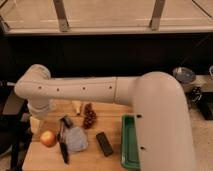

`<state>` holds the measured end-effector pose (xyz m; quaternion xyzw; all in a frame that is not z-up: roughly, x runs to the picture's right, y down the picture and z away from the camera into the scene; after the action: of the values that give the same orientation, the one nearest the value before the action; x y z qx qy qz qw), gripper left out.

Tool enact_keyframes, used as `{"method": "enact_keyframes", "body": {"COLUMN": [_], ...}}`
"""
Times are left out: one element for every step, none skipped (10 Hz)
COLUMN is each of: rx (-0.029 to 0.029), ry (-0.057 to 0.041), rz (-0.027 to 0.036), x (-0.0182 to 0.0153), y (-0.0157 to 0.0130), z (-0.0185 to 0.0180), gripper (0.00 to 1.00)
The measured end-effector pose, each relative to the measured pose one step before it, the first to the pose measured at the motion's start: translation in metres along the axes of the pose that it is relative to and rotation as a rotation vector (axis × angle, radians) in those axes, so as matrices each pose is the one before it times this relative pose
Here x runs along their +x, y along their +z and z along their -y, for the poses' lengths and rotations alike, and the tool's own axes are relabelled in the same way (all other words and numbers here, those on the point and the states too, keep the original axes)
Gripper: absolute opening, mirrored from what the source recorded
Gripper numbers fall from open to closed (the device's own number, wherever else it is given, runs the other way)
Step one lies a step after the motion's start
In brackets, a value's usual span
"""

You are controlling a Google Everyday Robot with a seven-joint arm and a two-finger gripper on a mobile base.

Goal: Place apple in plastic cup

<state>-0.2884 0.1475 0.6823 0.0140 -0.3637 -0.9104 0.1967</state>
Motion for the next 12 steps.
{"method": "enact_keyframes", "body": {"rx": [0.00501, 0.00158, 0.01409, 0.01173, 0.00504, 0.00441, 0.00545, 0.00598, 0.00757, 0.01158, 0.00448, 0.00568], "ry": [-0.03114, -0.02510, -0.03403, -0.02501, -0.01437, -0.02040, -0.00592, 0.00327, 0.00385, 0.01409, 0.01416, 0.01718], "rz": [0.01339, 0.00793, 0.00670, -0.00109, -0.00191, -0.00459, -0.00483, 0.00149, 0.00006, 0.00189, 0.00184, 0.00464], "x": [0.00954, 0.00958, 0.01166, 0.00706, 0.00430, 0.00560, 0.00094, -0.00380, -0.00244, -0.00754, -0.00582, -0.00900], "y": [0.01066, 0.01095, 0.01944, 0.01926, 0.01194, 0.01692, 0.01408, 0.01090, 0.00594, 0.00922, 0.00275, 0.00307], "z": [0.00428, 0.00345, 0.00690, 0.00218, 0.00283, 0.00624, 0.00459, 0.00145, 0.00185, 0.00140, -0.00082, 0.00024], "gripper": [0.80, 0.80, 0.80, 0.80, 0.80, 0.80, 0.80, 0.80, 0.80, 0.80, 0.80, 0.80]}}
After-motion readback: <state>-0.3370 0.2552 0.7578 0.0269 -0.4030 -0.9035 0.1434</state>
